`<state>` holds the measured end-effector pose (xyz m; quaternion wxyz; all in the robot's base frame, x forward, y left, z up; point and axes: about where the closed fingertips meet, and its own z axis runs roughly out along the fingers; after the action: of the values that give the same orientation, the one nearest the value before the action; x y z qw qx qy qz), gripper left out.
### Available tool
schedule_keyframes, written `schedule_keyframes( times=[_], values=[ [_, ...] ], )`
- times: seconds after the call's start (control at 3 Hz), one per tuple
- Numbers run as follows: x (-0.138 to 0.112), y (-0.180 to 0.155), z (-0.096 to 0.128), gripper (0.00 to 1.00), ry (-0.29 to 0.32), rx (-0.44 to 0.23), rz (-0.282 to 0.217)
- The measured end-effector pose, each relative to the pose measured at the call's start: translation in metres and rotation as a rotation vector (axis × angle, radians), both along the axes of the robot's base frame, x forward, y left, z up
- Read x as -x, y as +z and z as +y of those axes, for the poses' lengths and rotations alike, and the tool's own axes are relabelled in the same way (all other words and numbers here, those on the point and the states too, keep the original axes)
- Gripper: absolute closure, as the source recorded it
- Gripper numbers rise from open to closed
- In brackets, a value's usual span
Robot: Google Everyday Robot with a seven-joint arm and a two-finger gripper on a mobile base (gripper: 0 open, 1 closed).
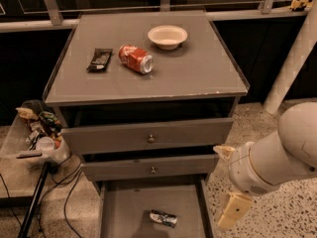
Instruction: Pick redbull can from bottom drawer and place on counter
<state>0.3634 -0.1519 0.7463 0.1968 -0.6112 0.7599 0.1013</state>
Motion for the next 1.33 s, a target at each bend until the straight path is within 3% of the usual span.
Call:
schedule_keyframes(
  times=[0.33,1.33],
  values=[
    [0.001,-0.027,0.013,0.0,0.025,-0.023,0.046],
    [0.017,-0.159,0.063,0.0,0.078,-0.138,0.198]
  ],
)
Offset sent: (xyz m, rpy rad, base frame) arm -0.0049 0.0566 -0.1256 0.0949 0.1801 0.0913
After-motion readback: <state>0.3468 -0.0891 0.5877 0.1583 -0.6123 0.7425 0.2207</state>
